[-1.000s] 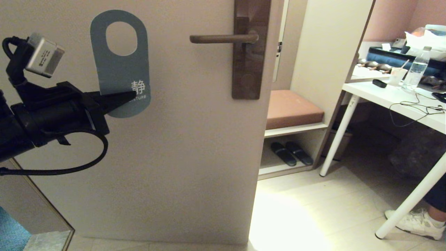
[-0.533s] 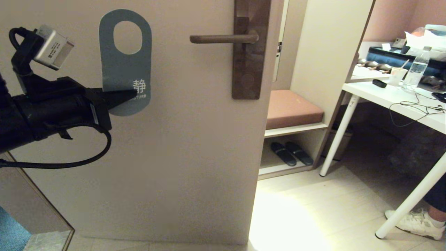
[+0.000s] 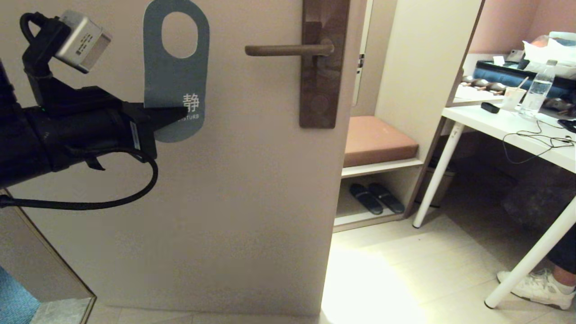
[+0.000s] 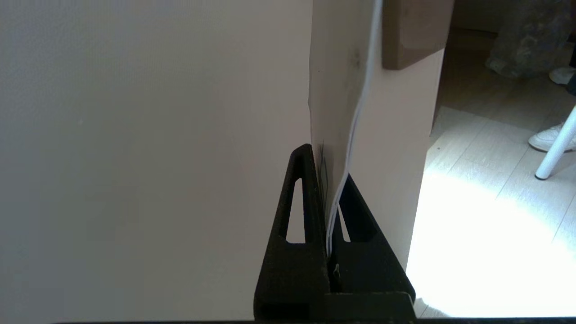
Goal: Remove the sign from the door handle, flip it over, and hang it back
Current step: Hang the sign back with the other side facing out
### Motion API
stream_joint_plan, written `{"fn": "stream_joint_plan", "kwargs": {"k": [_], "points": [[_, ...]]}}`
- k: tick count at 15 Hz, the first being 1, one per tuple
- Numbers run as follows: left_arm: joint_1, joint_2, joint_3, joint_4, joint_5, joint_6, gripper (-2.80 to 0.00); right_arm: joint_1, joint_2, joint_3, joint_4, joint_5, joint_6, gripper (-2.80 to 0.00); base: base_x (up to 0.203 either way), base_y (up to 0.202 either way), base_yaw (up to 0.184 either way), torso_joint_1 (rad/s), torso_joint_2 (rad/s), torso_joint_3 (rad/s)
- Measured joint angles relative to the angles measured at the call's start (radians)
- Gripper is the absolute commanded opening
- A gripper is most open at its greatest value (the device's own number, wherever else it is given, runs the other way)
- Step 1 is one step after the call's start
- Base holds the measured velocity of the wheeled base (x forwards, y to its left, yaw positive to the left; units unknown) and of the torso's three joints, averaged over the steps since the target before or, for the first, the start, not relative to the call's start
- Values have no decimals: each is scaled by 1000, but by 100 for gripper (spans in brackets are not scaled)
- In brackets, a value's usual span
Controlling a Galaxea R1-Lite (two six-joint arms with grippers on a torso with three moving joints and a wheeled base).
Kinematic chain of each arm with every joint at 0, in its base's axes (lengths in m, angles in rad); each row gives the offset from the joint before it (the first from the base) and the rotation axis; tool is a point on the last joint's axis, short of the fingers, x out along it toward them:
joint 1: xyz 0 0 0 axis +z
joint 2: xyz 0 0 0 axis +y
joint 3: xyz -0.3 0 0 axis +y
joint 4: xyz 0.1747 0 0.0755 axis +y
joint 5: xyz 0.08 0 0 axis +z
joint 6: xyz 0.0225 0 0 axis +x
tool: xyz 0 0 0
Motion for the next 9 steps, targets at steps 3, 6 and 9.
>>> {"fn": "stream_joint_plan", "kwargs": {"k": [3,6,9], "points": [[-21,2,-4,2,30,0,-280,0,0,0,0,0,0,-280,0,0,0,0,0,0],[-25,8,-5,20,44,-1,-280,0,0,0,0,0,0,-280,0,0,0,0,0,0],[-27,24,-8,22,68,-1,-280,0,0,0,0,0,0,-280,0,0,0,0,0,0]]}}
